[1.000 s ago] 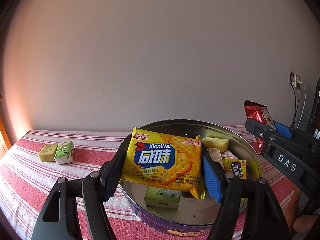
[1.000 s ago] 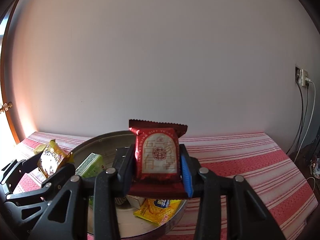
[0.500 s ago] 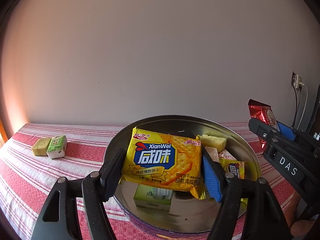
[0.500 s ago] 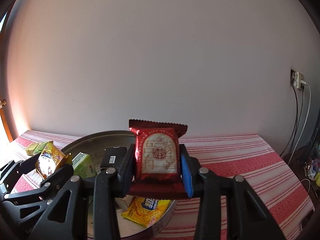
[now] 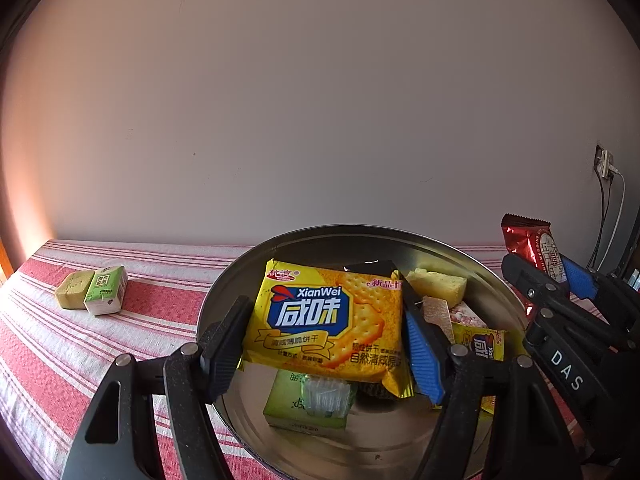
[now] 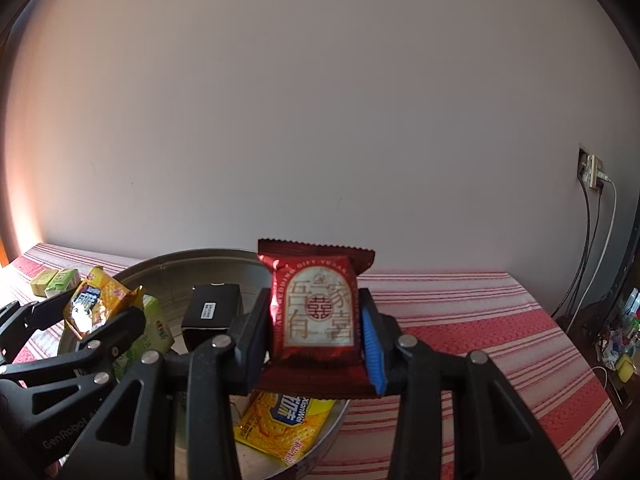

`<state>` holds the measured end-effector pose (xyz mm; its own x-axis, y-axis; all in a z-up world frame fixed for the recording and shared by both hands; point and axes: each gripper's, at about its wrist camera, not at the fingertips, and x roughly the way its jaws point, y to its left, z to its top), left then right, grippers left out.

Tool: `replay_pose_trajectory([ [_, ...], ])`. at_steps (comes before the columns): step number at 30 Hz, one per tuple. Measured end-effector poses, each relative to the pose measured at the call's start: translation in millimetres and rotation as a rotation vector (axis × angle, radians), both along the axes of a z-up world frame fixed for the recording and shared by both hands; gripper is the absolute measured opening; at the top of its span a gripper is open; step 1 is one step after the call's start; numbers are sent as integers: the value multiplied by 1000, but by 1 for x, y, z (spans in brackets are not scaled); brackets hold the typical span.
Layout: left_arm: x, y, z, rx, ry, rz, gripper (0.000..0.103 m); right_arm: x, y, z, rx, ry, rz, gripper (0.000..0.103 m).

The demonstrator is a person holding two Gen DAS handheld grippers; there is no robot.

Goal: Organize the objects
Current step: 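Carry the XianWei pack and red mooncake pack over the tin and release both, then withdraw both open tools from the tin toward the yellow cake and green pack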

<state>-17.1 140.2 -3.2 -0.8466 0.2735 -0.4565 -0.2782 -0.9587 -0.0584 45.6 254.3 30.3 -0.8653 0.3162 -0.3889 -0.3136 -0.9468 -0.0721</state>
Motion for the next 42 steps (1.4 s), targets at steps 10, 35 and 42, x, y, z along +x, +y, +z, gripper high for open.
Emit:
replay_pose_trajectory([
  [10, -20, -2, -4, -39, -32, 11, 73, -24, -2, -16, -34, -69, 35, 41],
  [35, -15, -35, -9, -46, 52, 105, 102, 9, 30, 8, -228, 147, -31, 103],
  [42, -9, -38, -12, -90, 81, 125, 102, 8, 30, 1, -207, 151, -52, 103],
])
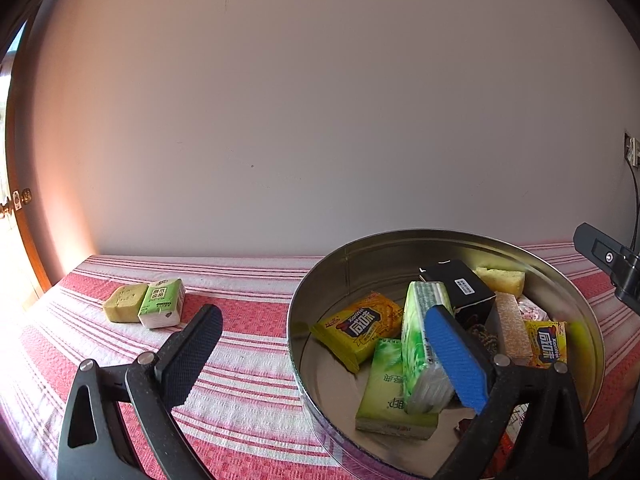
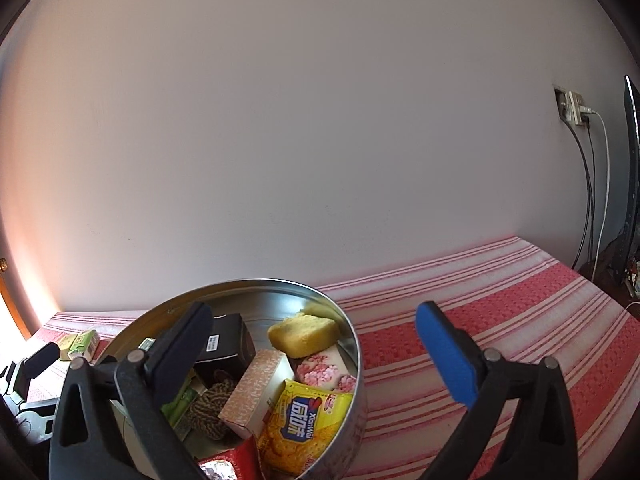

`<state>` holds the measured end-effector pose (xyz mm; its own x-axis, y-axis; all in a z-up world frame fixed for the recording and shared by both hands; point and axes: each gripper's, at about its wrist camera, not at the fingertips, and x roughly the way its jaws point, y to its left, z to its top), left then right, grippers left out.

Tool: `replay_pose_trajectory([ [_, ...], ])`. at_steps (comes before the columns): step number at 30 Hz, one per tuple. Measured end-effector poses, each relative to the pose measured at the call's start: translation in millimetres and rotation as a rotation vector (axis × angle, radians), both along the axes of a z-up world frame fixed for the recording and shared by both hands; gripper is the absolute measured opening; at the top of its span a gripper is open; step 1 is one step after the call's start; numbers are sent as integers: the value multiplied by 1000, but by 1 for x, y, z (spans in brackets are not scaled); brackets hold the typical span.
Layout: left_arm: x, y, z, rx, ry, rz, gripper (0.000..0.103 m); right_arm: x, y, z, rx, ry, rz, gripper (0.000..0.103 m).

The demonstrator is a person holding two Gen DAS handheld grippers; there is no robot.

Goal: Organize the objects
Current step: 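Withdraw both open tools from the tin toward the yellow cake and green pack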

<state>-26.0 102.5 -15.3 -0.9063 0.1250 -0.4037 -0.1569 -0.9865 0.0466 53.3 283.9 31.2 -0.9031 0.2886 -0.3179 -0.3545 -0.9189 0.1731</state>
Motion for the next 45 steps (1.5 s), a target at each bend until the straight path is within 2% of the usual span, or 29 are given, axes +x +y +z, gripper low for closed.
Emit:
replay_pose_trajectory([
  [5, 14, 1, 12, -7, 30, 28, 102, 11, -3, 2, 39, 55, -38, 103],
  [11, 18, -13, 15, -16, 77, 92, 102, 32, -19, 7, 187, 191, -121, 103],
  [17, 26, -31, 12, -12, 103, 124, 102, 25, -33, 4, 244, 142, -125, 103],
  [20, 28, -39, 11, -4, 104, 127, 102, 31, -39, 5, 275, 155, -152, 103],
  [27, 36, -47, 14, 24, 101, 79, 102, 36, -40, 2, 189, 126, -184, 103],
  [32, 36, -58, 12, 40, 95, 64, 102, 42, -52, 0, 105, 130, -163, 103],
  [36, 32, -69, 9, 32, 87, 63, 102, 34, -73, -1, 114, 89, -149, 103],
  [45, 14, -111, 6, 12, 80, 118, 102, 9, -126, -4, 101, 85, -91, 103],
])
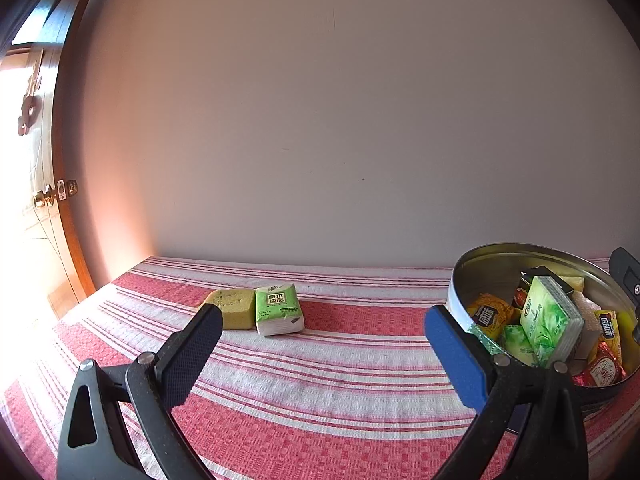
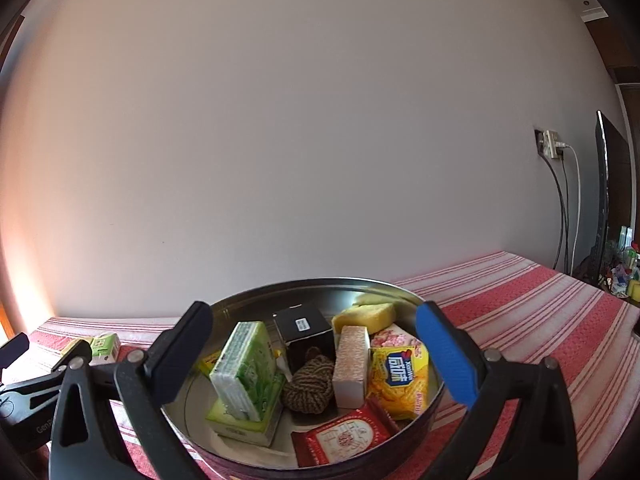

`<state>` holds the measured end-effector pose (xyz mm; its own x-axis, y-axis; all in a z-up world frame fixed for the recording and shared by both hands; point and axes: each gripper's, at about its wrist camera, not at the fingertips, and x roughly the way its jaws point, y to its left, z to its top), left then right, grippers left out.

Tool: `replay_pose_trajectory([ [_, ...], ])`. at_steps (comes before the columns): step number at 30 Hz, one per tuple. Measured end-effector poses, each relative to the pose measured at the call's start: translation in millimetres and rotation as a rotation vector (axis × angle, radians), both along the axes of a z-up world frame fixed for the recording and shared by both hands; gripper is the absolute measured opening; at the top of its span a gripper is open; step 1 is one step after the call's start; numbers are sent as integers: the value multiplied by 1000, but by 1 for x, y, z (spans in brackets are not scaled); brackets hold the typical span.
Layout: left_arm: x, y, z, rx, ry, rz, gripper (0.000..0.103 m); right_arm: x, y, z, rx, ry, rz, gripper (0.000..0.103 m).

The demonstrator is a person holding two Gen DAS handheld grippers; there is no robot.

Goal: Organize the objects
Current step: 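Withdraw both open tools from the tin toward the yellow cake and green pack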

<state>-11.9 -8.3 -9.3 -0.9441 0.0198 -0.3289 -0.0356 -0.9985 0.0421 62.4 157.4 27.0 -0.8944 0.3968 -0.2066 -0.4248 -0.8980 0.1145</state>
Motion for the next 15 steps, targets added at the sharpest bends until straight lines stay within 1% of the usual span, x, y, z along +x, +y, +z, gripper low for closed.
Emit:
replay_pose_trajectory([
  [8, -15, -36, 0, 17, -35, 50, 102, -31, -50, -3, 13, -27, 63, 103],
  [13, -28, -60, -1, 49, -74, 84, 102, -51, -77, -5, 11, -44, 103, 103],
  [15, -32, -68, -2, 45, -81, 100, 102, -60, -87, -5, 9, -50, 122, 103],
])
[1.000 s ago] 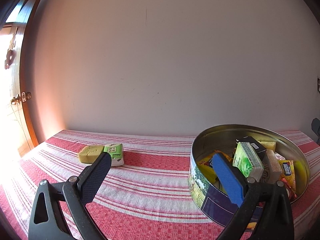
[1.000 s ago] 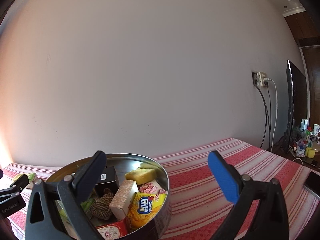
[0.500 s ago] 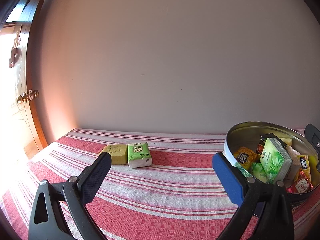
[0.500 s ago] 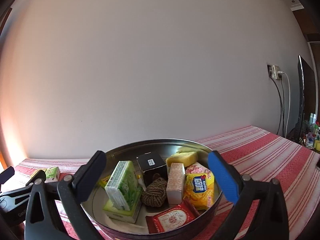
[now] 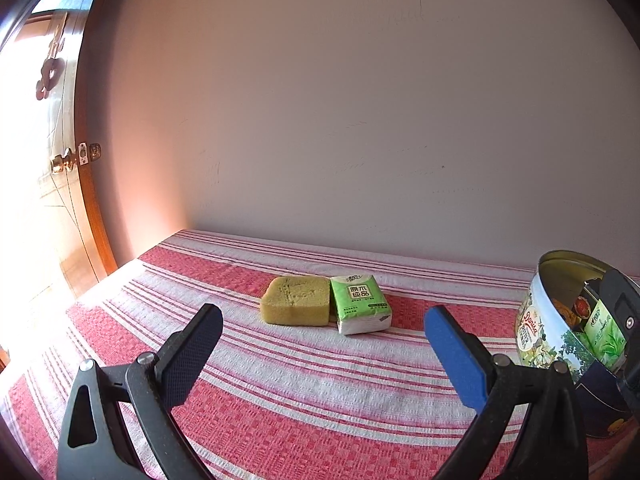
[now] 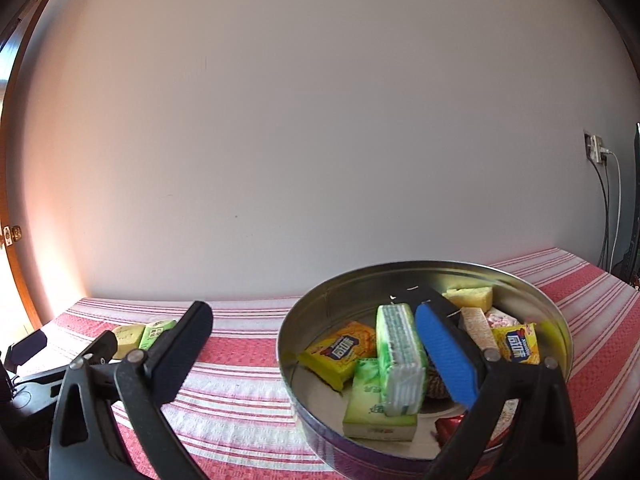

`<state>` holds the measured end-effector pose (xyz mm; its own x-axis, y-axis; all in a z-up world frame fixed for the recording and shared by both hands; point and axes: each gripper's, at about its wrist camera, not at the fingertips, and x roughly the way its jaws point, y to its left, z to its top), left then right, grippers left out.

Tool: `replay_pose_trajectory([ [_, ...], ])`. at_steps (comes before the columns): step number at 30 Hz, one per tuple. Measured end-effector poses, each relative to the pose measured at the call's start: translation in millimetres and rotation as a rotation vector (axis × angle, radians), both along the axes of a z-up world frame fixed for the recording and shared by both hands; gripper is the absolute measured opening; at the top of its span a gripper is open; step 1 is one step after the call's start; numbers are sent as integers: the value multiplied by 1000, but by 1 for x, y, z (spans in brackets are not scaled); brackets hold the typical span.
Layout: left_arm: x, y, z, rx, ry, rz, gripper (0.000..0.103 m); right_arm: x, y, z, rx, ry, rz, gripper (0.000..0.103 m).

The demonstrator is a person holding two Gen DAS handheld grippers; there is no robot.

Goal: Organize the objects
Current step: 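Withdraw both open tools from the tin toward the yellow cake and green pack, then grasp the yellow sponge cake with the left tool while the right tool grasps the green tissue pack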

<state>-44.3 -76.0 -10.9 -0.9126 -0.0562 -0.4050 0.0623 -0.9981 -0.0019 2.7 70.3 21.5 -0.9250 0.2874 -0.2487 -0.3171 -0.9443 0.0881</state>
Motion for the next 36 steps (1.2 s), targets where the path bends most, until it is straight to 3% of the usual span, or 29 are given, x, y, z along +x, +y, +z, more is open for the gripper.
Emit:
replay_pose_trajectory([
  [6, -15, -25, 0, -50, -8, 53, 102, -28, -26, -4, -9, -40, 63, 103],
  [12, -43, -69, -6, -33, -65, 154, 102, -62, -52, -9, -2, -105, 127, 103],
  [18, -69, -104, -11, -36, -119, 220, 102, -113, -72, -20, -39, -246, 211, 103],
  [20, -76, -112, -14, -35, -143, 225, 102, -135, -80, -27, -40, -321, 242, 102],
  [23, -83, -119, -16, -43, -158, 218, 102, -166, -92, -39, -55, -434, 301, 90],
  [26, -91, -126, -19, -31, -190, 197, 102, -189, -96, -52, -81, -525, 341, 88],
  [33, -101, -131, -26, 21, -257, 174, 102, -231, -113, -71, -83, -653, 368, 83],
  [36, -101, -128, -27, 21, -264, 159, 102, -240, -120, -71, -42, -666, 353, 79],
])
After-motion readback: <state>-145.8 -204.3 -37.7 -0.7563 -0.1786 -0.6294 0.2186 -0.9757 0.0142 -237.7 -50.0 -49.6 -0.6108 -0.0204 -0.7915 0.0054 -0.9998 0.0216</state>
